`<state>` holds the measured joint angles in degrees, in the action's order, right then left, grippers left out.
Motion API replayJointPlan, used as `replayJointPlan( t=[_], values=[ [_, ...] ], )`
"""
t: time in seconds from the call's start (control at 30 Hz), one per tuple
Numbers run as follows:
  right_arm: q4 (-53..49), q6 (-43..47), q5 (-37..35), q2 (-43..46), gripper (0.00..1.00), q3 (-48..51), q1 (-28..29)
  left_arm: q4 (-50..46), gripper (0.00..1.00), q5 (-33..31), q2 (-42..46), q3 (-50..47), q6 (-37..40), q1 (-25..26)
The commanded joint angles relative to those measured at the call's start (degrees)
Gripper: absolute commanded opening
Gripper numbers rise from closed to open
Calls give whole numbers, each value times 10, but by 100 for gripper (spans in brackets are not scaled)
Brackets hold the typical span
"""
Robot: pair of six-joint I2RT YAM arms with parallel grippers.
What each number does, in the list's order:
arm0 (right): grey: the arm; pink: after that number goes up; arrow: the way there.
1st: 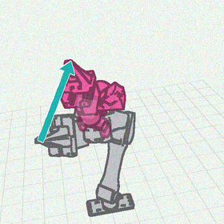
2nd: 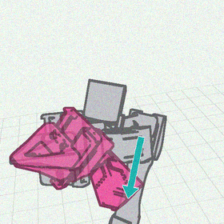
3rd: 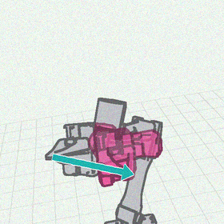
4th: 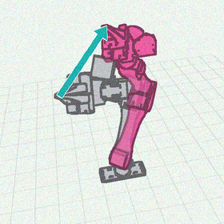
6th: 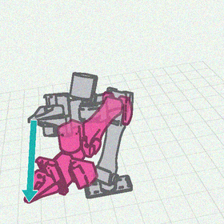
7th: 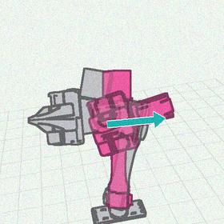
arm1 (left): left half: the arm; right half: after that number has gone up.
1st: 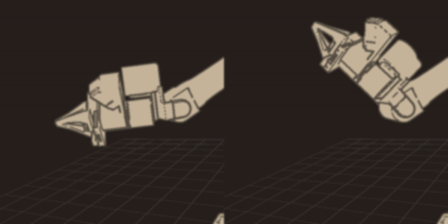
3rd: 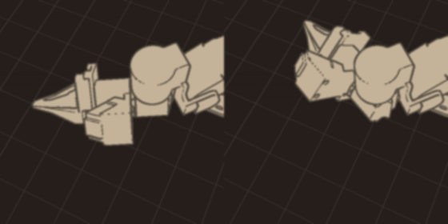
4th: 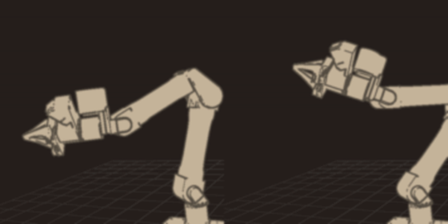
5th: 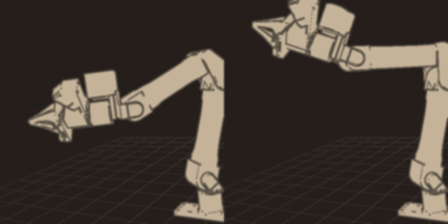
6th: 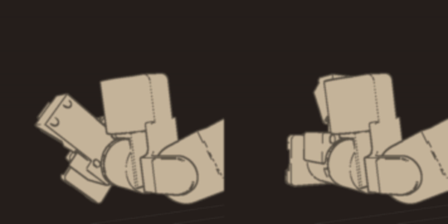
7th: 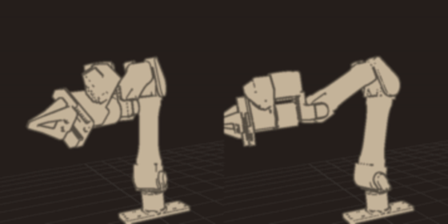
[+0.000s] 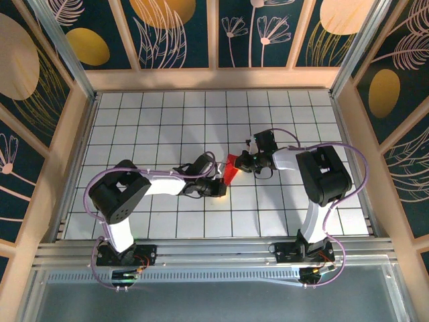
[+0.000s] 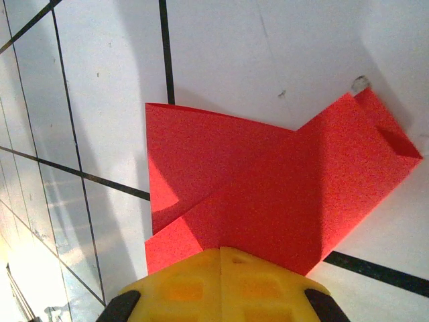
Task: Fold a paper plane with a square sheet of paper (fold left side to right side)
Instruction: Fold the wing for the fifth time at the center of the table.
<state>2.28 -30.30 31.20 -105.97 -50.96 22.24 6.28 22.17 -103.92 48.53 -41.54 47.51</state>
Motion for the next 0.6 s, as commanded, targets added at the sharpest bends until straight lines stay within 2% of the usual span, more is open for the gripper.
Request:
replayJointPlan(
  t=[0.0, 0.57],
  values=[
    [-75, 17, -76, -48, 0, 16, 2, -90, 0, 25, 10, -31, 5, 15],
    [-76, 19, -73, -50, 0, 12, 5, -68, 0, 29, 54, -69, -20, 27]
  ],
)
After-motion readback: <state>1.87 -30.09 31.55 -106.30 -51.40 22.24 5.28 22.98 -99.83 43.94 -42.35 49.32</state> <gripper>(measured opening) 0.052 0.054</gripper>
